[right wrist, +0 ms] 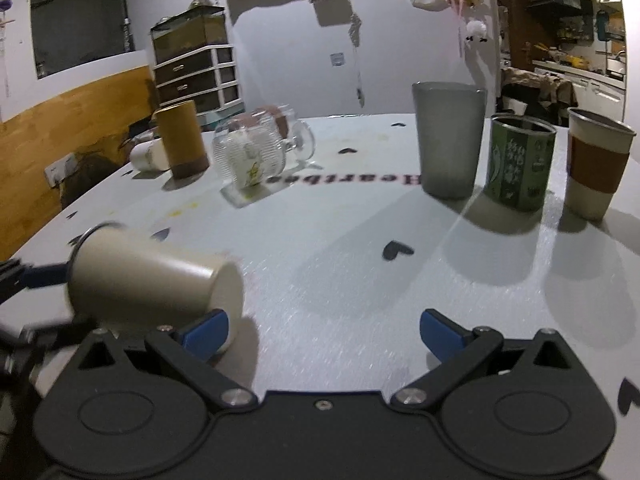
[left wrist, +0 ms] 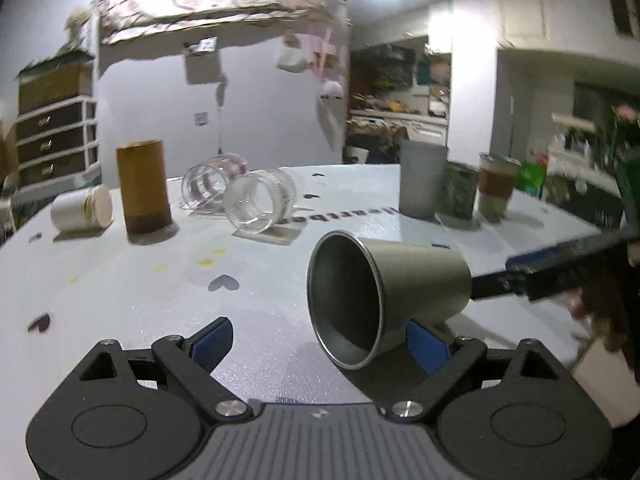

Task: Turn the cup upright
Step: 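Rotate the cream cup with the left tool so its rim faces up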

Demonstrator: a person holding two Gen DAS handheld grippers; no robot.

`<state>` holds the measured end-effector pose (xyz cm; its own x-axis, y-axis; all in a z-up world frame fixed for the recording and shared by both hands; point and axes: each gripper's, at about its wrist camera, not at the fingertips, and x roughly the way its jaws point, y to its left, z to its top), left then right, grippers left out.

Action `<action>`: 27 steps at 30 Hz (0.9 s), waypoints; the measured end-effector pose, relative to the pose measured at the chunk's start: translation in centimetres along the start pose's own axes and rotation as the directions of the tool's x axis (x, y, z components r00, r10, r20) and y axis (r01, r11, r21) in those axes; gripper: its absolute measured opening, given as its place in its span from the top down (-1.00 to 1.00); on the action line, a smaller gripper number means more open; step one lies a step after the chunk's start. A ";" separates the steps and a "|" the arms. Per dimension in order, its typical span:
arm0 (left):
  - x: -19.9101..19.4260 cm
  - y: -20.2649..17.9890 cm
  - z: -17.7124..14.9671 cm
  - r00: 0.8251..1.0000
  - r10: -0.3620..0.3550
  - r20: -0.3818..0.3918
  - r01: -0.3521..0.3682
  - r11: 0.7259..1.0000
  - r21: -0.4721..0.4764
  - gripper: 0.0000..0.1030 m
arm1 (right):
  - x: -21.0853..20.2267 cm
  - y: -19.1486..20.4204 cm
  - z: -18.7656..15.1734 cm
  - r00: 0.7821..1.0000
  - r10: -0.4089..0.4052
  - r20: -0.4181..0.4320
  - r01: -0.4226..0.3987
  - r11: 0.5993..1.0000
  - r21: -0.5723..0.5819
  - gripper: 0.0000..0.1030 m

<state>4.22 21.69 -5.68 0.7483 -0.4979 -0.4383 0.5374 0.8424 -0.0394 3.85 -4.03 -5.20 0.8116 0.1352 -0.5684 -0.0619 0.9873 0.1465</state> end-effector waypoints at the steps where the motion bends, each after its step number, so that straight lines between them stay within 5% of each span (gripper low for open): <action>1: 0.0 0.1 0.0 1.000 0.001 0.002 -0.001 1.000 -0.012 -0.81 | -0.2 -0.1 0.0 1.000 0.001 0.007 -0.001 1.000 -0.002 -1.00; 7: 0.4 0.6 -0.3 1.000 0.000 0.003 0.000 0.999 -0.040 -0.81 | 0.4 -1.0 3.9 0.994 -0.011 0.112 0.009 1.000 0.022 -1.00; 12: 1.3 0.9 -0.2 1.000 0.030 -0.004 -0.031 0.998 -0.057 -0.81 | 6.6 -1.1 7.7 0.995 0.101 -0.004 -0.101 0.995 0.019 -1.00; 16: 1.7 1.5 0.0 0.998 0.058 -0.009 -0.059 0.996 -0.071 -0.81 | 8.6 -0.7 7.6 0.989 0.132 -0.070 -0.133 0.991 -0.009 -1.00; 27: 2.9 3.1 0.6 0.993 0.115 -0.036 -0.119 0.985 -0.128 -0.81 | 6.0 -1.3 4.3 0.984 0.149 -0.095 -0.149 0.989 0.011 -1.00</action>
<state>8.32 22.71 -6.51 0.7908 -0.3897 -0.4720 0.3902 0.9151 -0.1018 11.33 -4.83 -5.29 0.7343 0.2885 -0.6144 -0.1756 0.9551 0.2386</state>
